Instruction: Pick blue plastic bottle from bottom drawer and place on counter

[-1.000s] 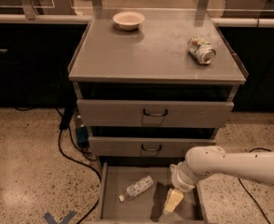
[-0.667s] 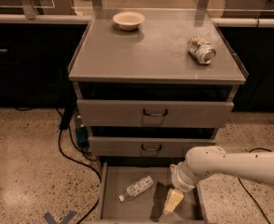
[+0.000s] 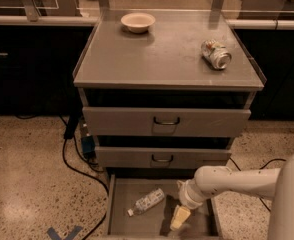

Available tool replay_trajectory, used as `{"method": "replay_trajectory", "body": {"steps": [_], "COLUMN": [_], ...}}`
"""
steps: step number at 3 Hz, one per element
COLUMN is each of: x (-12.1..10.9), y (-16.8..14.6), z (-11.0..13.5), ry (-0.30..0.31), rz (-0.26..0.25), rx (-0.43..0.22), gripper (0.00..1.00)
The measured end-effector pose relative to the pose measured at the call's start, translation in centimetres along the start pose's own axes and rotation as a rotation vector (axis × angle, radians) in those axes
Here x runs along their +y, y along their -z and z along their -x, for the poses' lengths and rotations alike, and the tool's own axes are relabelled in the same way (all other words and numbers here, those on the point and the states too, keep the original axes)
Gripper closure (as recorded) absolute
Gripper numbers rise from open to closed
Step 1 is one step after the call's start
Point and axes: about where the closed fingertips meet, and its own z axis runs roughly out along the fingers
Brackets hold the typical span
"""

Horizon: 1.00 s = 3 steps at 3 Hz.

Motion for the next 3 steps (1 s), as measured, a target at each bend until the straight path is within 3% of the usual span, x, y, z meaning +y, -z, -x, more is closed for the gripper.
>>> {"method": "replay_trajectory", "body": {"steps": [1,3], "x": [-2.0,-4.5], "y": [-6.5,-15.5], "z": [0.8,3.7], "ry": [0.048,0.122], "rz": [-0.004,0.068], "rx": [-0.024,-0.060], "gripper": [0.00,0.00]}}
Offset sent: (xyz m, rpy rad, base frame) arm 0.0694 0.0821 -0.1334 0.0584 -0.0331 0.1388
